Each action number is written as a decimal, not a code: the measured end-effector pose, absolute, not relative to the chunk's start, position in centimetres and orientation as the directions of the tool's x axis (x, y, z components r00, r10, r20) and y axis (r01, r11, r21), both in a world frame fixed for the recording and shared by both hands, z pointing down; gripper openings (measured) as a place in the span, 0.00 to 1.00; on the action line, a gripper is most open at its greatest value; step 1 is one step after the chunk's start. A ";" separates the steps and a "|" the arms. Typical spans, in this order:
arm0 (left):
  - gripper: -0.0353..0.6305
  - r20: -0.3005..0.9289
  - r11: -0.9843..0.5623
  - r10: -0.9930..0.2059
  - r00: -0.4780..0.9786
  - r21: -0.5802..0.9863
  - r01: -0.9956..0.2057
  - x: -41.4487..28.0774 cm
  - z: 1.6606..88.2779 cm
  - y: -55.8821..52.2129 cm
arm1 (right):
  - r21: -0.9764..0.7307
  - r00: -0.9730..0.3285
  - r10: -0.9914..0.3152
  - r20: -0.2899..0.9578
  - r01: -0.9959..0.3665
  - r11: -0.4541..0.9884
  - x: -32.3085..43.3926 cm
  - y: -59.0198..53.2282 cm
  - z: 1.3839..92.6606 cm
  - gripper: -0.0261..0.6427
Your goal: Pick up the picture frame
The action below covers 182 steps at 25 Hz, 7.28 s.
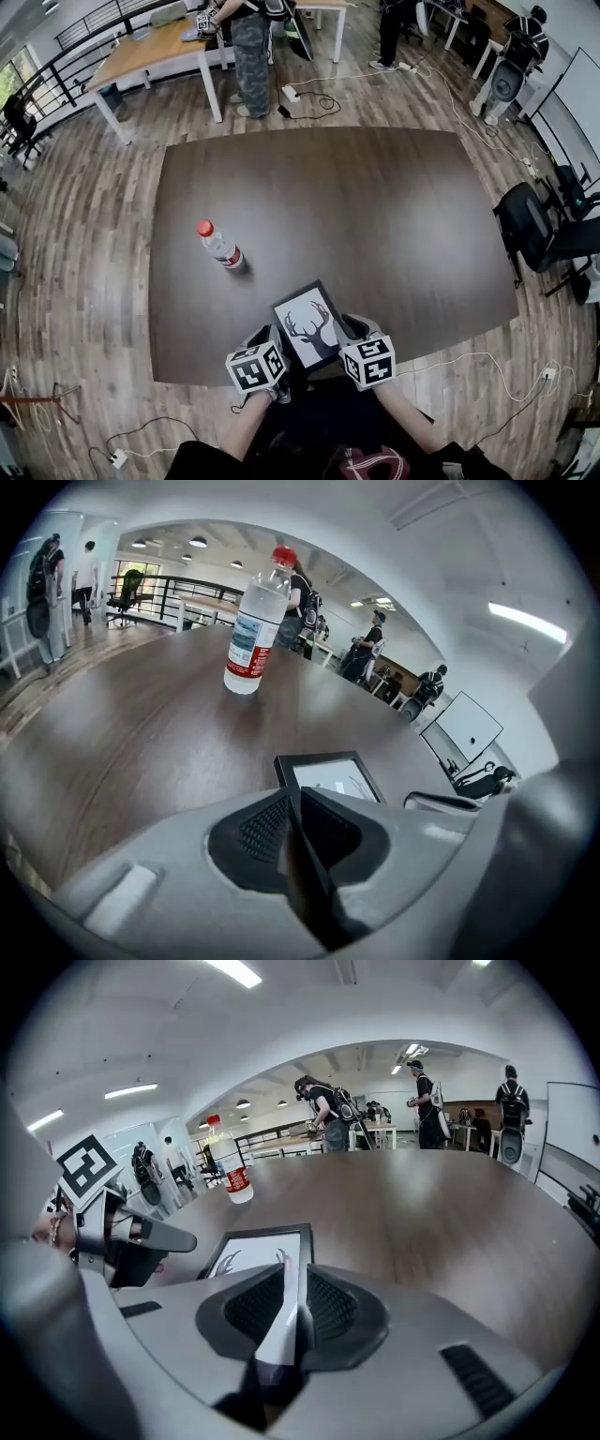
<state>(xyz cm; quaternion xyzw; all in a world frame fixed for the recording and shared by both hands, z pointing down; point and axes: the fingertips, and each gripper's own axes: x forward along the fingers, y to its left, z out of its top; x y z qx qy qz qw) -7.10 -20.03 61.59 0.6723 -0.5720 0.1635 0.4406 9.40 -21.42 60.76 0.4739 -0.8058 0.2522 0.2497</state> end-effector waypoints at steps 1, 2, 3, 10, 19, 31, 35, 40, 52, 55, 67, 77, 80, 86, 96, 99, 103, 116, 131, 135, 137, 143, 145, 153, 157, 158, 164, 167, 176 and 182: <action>0.14 0.724 0.048 -0.623 0.296 0.414 -0.909 -7.0 61.6 -19.9 | -0.165 -0.430 -0.632 0.645 -0.886 0.434 9.3 -21.6 60.9 0.16; 0.20 0.722 0.050 -0.620 0.306 0.426 -0.903 -6.8 61.6 -19.8 | -0.165 -0.440 -0.624 0.646 -0.878 0.448 9.0 -21.7 61.0 0.18; 0.25 0.721 0.050 -0.617 0.316 0.436 -0.898 -6.6 61.6 -19.7 | -0.171 -0.454 -0.613 0.647 -0.869 0.464 8.7 -21.8 61.1 0.23; 0.25 0.737 0.066 -0.597 0.316 0.438 -0.897 -6.6 62.0 -19.1 | -0.131 -0.437 -0.590 0.679 -0.863 0.489 8.3 -22.3 62.5 0.22; 0.26 0.799 0.099 -0.510 0.319 0.423 -0.901 -5.5 63.6 -18.1 | -0.096 -0.426 -0.561 0.710 -0.848 0.521 8.5 -22.7 63.8 0.18; 0.28 0.825 0.155 -0.457 0.334 0.443 -0.883 -4.7 65.0 -17.6 | -0.046 -0.390 -0.542 0.744 -0.840 0.541 8.3 -22.3 64.7 0.17; 0.26 0.838 0.168 -0.449 0.309 0.419 -0.892 -4.7 64.9 -17.5 | -0.055 -0.391 -0.548 0.739 -0.846 0.530 8.4 -22.6 64.2 0.17; 0.26 0.861 0.159 -0.421 0.286 0.381 -0.911 -4.5 65.1 -17.6 | -0.047 -0.368 -0.546 0.753 -0.858 0.512 8.4 -22.2 64.6 0.17; 0.18 0.849 0.197 -0.422 0.317 0.428 -0.882 -4.6 65.3 -17.8 | -0.081 -0.375 -0.521 0.767 -0.862 0.501 8.1 -22.5 64.8 0.15; 0.18 0.852 0.190 -0.423 0.307 0.415 -0.890 -4.6 65.3 -17.8 | -0.072 -0.366 -0.527 0.767 -0.865 0.496 8.1 -22.6 64.8 0.15; 0.17 0.847 0.181 -0.418 0.329 0.432 -0.883 -4.6 65.1 -17.8 | -0.085 -0.358 -0.520 0.775 -0.876 0.475 8.2 -22.8 64.4 0.14; 0.17 0.831 0.146 -0.453 0.322 0.425 -0.893 -4.3 64.4 -17.9 | -0.070 -0.343 -0.539 0.770 -0.884 0.463 8.6 -22.4 63.8 0.14; 0.17 0.827 0.126 -0.464 0.318 0.417 -0.900 -4.4 64.1 -18.1 | -0.071 -0.340 -0.546 0.765 -0.888 0.454 8.6 -22.4 63.7 0.14; 0.17 0.814 0.108 -0.478 0.330 0.427 -0.898 -4.1 63.4 -18.5 | -0.072 -0.338 -0.559 0.757 -0.893 0.444 8.9 -22.7 63.2 0.14; 0.17 0.782 0.068 -0.518 0.346 0.441 -0.895 -3.8 61.7 -19.2 | -0.077 -0.340 -0.594 0.729 -0.903 0.423 9.5 -22.9 61.6 0.14; 0.17 0.773 0.053 -0.532 0.345 0.437 -0.898 -3.8 61.1 -19.7 | -0.078 -0.341 -0.608 0.717 -0.906 0.417 9.6 -23.3 60.9 0.14; 0.17 0.759 0.034 -0.547 0.353 0.442 -0.896 -3.7 60.7 -20.0 | -0.067 -0.335 -0.625 0.705 -0.909 0.411 9.6 -23.4 60.4 0.14; 0.18 0.692 -0.052 -0.636 0.341 0.403 -0.914 -3.1 57.9 -21.4 | -0.076 -0.352 -0.682 0.641 -0.913 0.400 10.4 -24.4 57.6 0.14; 0.18 0.638 -0.085 -0.696 0.329 0.382 -0.920 -3.4 55.8 -21.9 | -0.046 -0.362 -0.740 0.567 -0.911 0.410 10.1 -24.7 55.3 0.14; 0.18 0.617 -0.103 -0.717 0.324 0.366 -0.925 -3.1 54.8 -22.2 | -0.027 -0.358 -0.766 0.534 -0.913 0.408 10.4 -25.0 54.2 0.14; 0.18 0.608 -0.112 -0.726 0.322 0.358 -0.927 -3.0 54.3 -22.4 | -0.029 -0.359 -0.771 0.526 -0.914 0.406 10.5 -25.1 53.9 0.14; 0.18 0.577 -0.132 -0.752 0.318 0.341 -0.931 -2.7 53.1 -22.6 | -0.025 -0.362 -0.791 0.494 -0.915 0.403 10.8 -25.3 52.7 0.14; 0.18 0.565 -0.137 -0.763 0.313 0.332 -0.933 -2.6 52.6 -22.8 | -0.026 -0.363 -0.797 0.483 -0.916 0.401 10.9 -25.4 52.2 0.14; 0.18 0.507 -0.166 -0.805 0.309 0.307 -0.937 -2.7 50.4 -23.6 | 0.010 -0.353 -0.841 0.410 -0.920 0.391 10.7 -26.1 49.9 0.14; 0.17 0.463 -0.164 -0.839 0.285 0.283 -0.945 -3.0 49.2 -23.7 | 0.011 -0.357 -0.854 0.379 -0.921 0.390 10.5 -26.2 48.8 0.14; 0.17 0.456 -0.164 -0.844 0.283 0.284 -0.945 -2.9 49.0 -23.7 | 0.013 -0.356 -0.857 0.372 -0.921 0.389 10.6 -26.2 48.6 0.14; 0.17 0.420 -0.170 -0.865 0.275 0.269 -0.948 -2.7 47.8 -23.8 | 0.017 -0.354 -0.874 0.333 -0.925 0.381 10.8 -26.2 47.3 0.14; 0.17 0.404 -0.177 -0.873 0.273 0.259 -0.950 -2.7 47.0 -23.8 | 0.006 -0.353 -0.878 0.324 -0.927 0.375 10.8 -26.3 46.8 0.14; 0.17 0.354 -0.203 -0.892 0.282 0.242 -0.949 -2.3 45.4 -24.1 | 0.034 -0.347 -0.902 0.257 -0.929 0.368 11.3 -26.3 45.0 0.14; 0.17 0.337 -0.215 -0.898 0.284 0.227 -0.950 -2.2 44.8 -24.0 | 0.035 -0.344 -0.909 0.236 -0.932 0.362 11.3 -26.1 44.4 0.14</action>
